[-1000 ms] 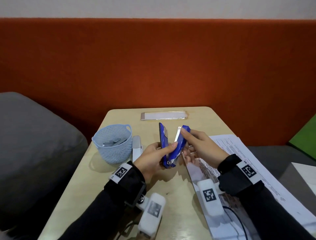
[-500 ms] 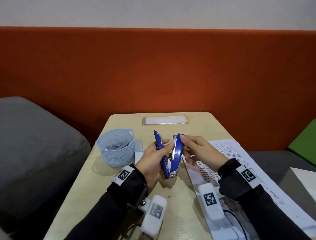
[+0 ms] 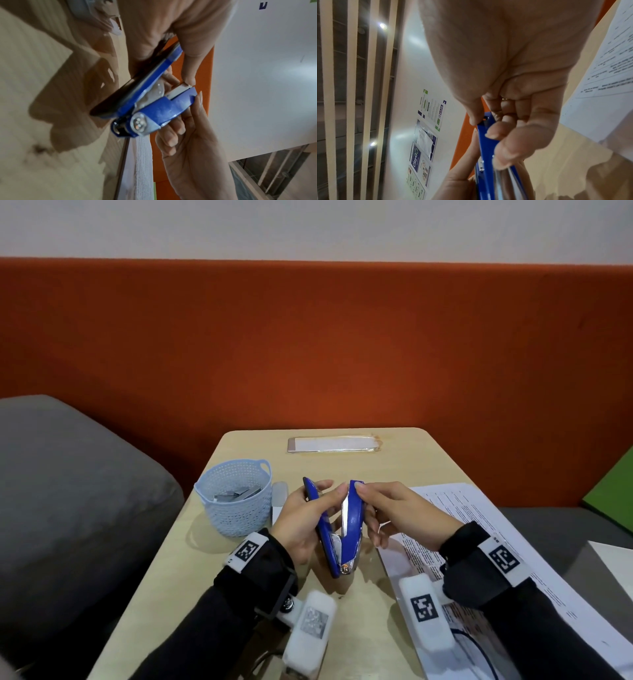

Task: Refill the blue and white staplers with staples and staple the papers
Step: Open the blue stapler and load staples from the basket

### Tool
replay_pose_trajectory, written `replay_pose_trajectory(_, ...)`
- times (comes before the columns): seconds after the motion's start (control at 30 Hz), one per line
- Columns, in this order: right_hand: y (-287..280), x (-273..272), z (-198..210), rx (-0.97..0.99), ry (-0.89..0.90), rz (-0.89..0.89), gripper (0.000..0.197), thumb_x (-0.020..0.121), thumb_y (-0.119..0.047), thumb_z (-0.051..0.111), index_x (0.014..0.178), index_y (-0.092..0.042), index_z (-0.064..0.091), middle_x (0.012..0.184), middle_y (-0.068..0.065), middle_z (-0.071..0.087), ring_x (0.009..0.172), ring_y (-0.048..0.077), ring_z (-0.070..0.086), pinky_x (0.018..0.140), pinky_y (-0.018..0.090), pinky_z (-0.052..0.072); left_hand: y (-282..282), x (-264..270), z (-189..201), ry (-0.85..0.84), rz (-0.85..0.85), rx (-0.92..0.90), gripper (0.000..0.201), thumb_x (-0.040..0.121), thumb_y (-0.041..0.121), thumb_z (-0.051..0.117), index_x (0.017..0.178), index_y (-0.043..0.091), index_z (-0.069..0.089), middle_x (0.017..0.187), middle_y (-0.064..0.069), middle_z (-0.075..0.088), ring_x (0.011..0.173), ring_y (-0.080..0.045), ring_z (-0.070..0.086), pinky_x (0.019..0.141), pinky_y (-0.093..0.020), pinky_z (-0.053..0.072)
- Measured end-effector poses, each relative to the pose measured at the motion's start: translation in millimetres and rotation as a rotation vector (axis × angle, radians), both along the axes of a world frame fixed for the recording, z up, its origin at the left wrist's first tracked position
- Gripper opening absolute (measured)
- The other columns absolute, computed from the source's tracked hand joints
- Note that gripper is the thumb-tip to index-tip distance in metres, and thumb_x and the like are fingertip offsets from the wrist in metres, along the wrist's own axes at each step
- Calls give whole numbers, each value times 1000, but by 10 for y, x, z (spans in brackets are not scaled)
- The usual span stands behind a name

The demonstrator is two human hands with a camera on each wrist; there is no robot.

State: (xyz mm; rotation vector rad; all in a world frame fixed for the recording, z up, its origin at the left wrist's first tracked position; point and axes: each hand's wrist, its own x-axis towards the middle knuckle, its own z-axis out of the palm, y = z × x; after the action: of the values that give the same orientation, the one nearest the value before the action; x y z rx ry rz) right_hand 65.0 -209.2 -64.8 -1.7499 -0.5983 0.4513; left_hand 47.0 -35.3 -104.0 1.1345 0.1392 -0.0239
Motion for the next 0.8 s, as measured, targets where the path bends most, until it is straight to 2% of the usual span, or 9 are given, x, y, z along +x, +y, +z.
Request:
replay_pose_trajectory(0.1,15,9,-26,-12,16,2,46,102,-40,42,86,-2,62,60,13,49,51,25,59,49,29,50,-4,10,-1,-5,10,-10,37,78,15,75,110,10,56,100,-13,68,94,-23,63,94,-46,48)
replay_pose_trajectory(0.17,20,7,-40,-15,21,-3,49,102,-40,41,91,4,60,59,12,49,52,26,60,50,30,51,-15,7,0,-19,15,-7,35,78,16,75,108,11,56,99,-13,67,95,-24,62,97,-47,47)
replay_pose_trajectory(0.27,41,-22,-14,-15,17,-14,52,102,-39,41,96,9,60,58,12,49,52,26,61,51,30,52,-32,-20,24,-31,16,-4,55,72,23,82,116,5,54,101,-17,63,95,-27,60,94,-46,50)
replay_pose_trajectory(0.33,51,-45,12,0,22,-27,50,102,-39,42,90,7,59,57,12,50,51,26,62,51,30,53,-31,-27,46,-47,3,9,63,70,26,83,120,3,52,99,-17,64,94,-27,61,86,-43,53)
replay_pose_trajectory(0.4,62,-67,46,23,34,-33,45,100,-39,46,83,1,59,57,13,52,51,26,63,51,30,53,-17,-30,78,-56,14,-9,47,75,21,78,112,7,53,93,-13,65,90,-25,62,79,-38,54)
replay_pose_trajectory(0.5,77,-100,61,15,33,-30,49,95,-37,56,100,12,57,58,11,57,53,25,64,51,29,54,15,-27,107,-60,12,-28,31,80,13,73,104,12,53,91,-13,65,89,-26,62,79,-37,54)
replay_pose_trajectory(0.63,97,-110,44,28,2,-32,38,96,-29,56,109,7,59,58,12,58,52,23,65,50,28,55,33,-14,109,-83,-19,-29,41,68,19,78,99,15,52,90,-12,64,90,-28,61,85,-42,51)
replay_pose_trajectory(0.8,104,-112,56,37,-15,-39,34,97,-26,55,109,6,59,61,17,56,51,24,65,50,29,57,40,-17,112,-119,-52,-56,46,69,19,76,104,13,47,80,-8,63,77,-22,63,74,-36,52)
